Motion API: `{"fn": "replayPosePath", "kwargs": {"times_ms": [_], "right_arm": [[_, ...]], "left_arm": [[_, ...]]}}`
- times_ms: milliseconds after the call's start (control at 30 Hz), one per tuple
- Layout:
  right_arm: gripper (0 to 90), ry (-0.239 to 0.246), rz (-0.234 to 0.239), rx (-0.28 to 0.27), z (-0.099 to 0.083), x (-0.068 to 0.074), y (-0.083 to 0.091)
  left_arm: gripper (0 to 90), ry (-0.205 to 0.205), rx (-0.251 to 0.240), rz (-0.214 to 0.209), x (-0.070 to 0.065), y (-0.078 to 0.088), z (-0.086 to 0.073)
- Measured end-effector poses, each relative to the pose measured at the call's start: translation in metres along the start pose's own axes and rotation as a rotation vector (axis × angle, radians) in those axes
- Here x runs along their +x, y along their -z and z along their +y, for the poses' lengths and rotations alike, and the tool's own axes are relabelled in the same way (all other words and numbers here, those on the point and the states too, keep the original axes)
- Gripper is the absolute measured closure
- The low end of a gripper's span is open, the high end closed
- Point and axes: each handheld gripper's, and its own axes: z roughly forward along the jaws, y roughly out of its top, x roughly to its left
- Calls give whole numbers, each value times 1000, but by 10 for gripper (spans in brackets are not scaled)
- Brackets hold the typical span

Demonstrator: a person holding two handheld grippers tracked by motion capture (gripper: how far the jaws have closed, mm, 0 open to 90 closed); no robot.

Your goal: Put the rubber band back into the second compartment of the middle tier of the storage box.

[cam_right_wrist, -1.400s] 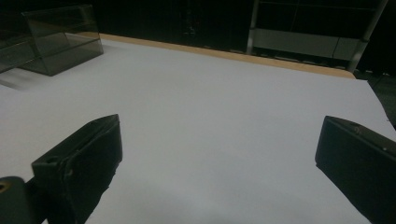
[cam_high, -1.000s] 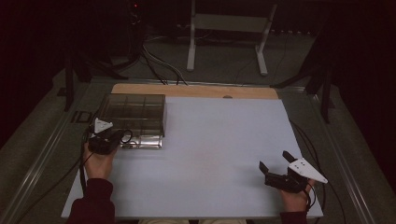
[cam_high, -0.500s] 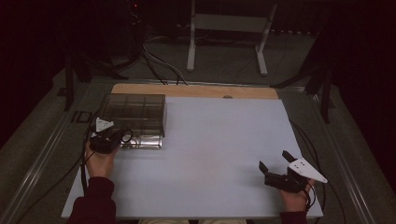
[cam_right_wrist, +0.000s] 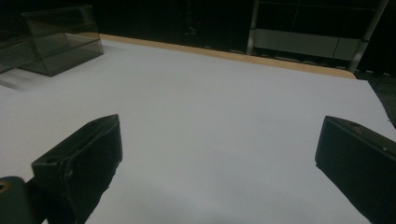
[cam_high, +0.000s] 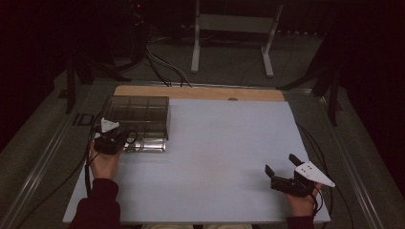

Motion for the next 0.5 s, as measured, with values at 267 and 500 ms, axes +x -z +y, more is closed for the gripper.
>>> {"fn": "replayPosePath", "kwargs": {"times_ms": [267,500], "right_arm": [[9,0,0,0,0,0,0],[9,1,0,0,0,0,0]], "left_arm": [[882,-18,23,11,-1,-5,-1],[878,-25,43,19,0,-7,-3]]}}
